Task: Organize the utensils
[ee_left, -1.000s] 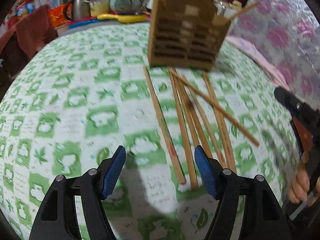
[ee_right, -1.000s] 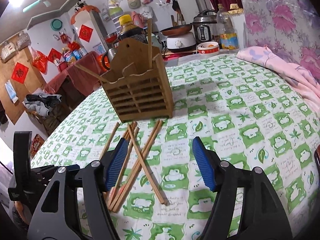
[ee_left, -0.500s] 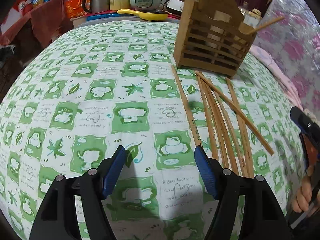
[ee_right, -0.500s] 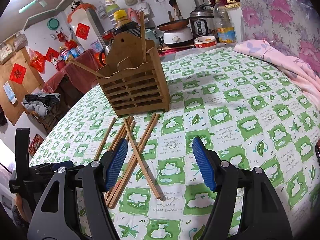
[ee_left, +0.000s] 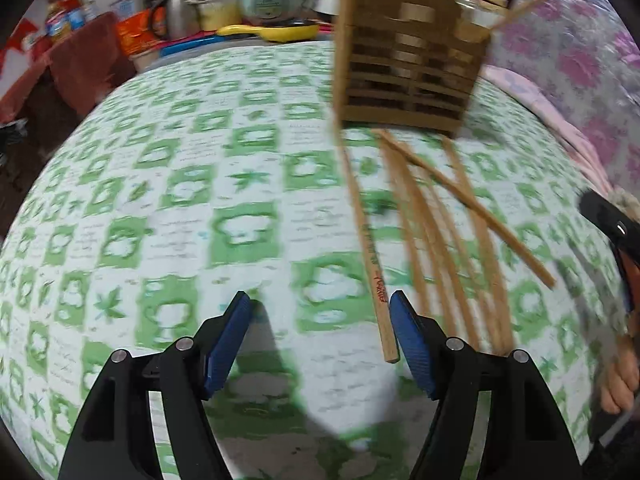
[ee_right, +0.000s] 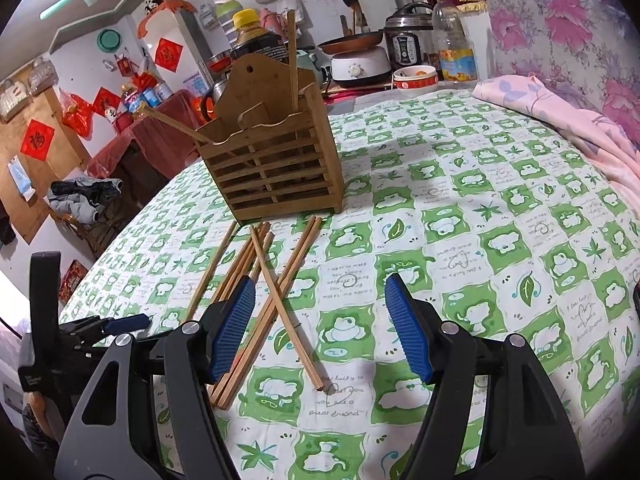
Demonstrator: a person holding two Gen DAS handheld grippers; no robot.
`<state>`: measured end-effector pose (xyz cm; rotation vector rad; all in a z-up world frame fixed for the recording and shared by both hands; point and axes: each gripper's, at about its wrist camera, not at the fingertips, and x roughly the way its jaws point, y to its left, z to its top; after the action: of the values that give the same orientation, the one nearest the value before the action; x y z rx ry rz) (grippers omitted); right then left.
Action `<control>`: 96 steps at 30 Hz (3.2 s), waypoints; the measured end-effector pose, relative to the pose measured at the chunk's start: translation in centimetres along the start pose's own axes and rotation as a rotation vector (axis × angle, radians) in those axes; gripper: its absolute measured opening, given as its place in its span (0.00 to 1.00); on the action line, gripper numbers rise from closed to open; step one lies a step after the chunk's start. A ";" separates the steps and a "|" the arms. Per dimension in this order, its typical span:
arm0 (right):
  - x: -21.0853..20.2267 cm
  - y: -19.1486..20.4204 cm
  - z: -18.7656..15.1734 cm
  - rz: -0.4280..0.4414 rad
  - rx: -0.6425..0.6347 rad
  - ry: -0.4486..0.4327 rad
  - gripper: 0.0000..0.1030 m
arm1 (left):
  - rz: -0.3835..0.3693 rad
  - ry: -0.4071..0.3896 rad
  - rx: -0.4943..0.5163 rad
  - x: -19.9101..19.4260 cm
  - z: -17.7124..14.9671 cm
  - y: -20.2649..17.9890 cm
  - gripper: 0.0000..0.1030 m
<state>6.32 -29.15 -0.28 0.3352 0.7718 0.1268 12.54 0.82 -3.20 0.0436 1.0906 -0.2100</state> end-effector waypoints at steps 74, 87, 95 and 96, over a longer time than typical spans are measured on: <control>-2.0 1.6 -1.6 0.103 -0.109 0.040 0.06 | -0.117 -0.210 0.068 -8.1 -0.2 -1.3 0.06; -6.6 4.4 3.8 0.104 -0.165 -0.109 0.06 | -0.130 -0.317 0.132 -13.5 5.8 -4.8 0.06; -6.5 6.3 8.5 0.076 -0.204 -0.163 0.06 | -0.123 -0.379 0.148 -16.2 11.7 -6.3 0.06; -6.6 6.5 9.1 0.074 -0.206 -0.173 0.06 | -0.122 -0.391 0.148 -16.8 12.7 -6.4 0.06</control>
<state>8.05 -26.90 12.42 0.1763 0.5700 0.2420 14.93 -4.74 17.96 0.0651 0.6870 -0.3914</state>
